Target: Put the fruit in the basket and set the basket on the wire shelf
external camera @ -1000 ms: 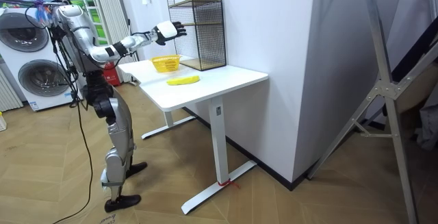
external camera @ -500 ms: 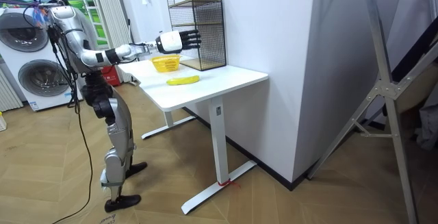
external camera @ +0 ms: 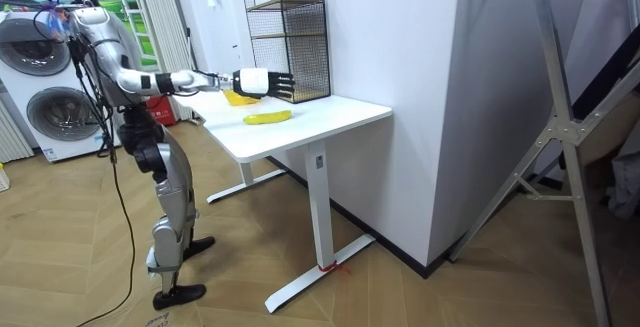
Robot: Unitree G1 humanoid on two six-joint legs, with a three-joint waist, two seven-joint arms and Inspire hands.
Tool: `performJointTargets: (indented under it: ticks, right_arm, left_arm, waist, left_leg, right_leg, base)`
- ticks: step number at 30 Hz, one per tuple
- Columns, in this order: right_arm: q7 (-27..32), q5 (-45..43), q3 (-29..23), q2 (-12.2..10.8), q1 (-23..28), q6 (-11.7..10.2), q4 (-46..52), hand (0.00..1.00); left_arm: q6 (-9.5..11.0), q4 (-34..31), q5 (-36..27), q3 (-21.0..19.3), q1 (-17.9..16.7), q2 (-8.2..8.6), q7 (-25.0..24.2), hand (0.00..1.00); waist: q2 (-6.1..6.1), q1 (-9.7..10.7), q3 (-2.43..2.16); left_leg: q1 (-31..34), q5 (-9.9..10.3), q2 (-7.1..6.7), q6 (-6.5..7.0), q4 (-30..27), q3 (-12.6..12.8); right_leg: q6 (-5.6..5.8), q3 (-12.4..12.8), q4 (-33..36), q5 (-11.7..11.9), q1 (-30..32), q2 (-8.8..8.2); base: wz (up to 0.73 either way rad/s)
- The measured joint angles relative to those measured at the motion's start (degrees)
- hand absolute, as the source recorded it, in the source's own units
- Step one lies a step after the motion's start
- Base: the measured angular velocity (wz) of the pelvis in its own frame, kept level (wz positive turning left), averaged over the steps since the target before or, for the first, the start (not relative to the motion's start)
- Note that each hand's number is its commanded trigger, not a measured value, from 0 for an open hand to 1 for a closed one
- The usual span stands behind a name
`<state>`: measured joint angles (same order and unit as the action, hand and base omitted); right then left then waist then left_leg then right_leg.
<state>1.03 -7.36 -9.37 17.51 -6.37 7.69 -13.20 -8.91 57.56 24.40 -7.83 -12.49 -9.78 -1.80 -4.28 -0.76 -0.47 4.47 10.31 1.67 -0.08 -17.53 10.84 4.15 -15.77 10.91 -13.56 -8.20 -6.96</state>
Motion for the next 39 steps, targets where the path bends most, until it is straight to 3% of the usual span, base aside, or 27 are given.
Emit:
performJointTargets:
  ticks: [21, 29, 31, 35, 39]
  right_arm:
    - [-4.78, -3.22, 0.28, 0.05, -0.32, 1.62, -9.53, 0.0]
    - [-5.76, -5.38, 0.25, 0.07, -0.43, 1.82, -11.07, 0.0]
    - [-6.1, -6.64, 0.26, 0.07, -0.43, 1.82, -11.07, 0.0]
    - [-6.17, -7.15, 0.26, 0.07, -0.39, 1.82, -11.26, 0.0]
    - [-6.08, -8.7, 0.25, 0.07, -0.66, 1.07, -12.88, 0.0]
  left_arm:
    - [-1.62, -2.37, 0.0, -0.21, -1.47, 0.01, -0.71, 0.0]
    - [-2.81, -2.49, 0.47, -0.2, -1.67, -0.02, -2.34, 0.0]
    - [-2.81, -2.51, 0.47, -0.18, -1.7, -0.01, -2.42, 0.0]
    - [-2.83, -2.5, 0.48, -0.16, -2.25, -0.03, -2.65, 0.0]
    - [-2.82, -2.4, 0.96, -0.19, -2.44, -0.07, -2.64, 0.0]
  waist:
    - [-1.27, 0.3, 0.56]
    - [-0.88, 0.14, 0.7]
    - [-0.86, 0.14, 0.53]
    - [-0.22, 0.17, -0.26]
    - [-0.13, 0.08, -0.26]
  left_leg:
    - [-0.01, 0.22, -0.02, 0.01, -0.3, 0.08]
    - [0.4, 1.35, 0.4, 0.33, -2.31, -0.13]
    - [0.48, 1.35, 0.51, 0.33, -2.29, -0.15]
    - [0.42, 1.31, 0.53, 0.33, -2.31, -0.13]
    - [0.15, 1.3, 0.55, 0.31, -2.84, -0.16]
  right_leg:
    - [0.0, -0.53, -0.04, 0.0, -0.34, -0.02]
    - [0.01, -1.46, 0.69, 0.0, -0.65, 0.07]
    - [0.01, -1.47, 0.76, 0.0, -0.58, 0.12]
    - [0.01, -1.47, 0.78, 0.0, -0.67, 0.14]
    - [0.01, -1.55, 0.86, 0.0, -1.03, 0.17]
  base:
    - [0.0]
    - [0.0]
    - [0.0]
    - [0.0]
    - [0.0]
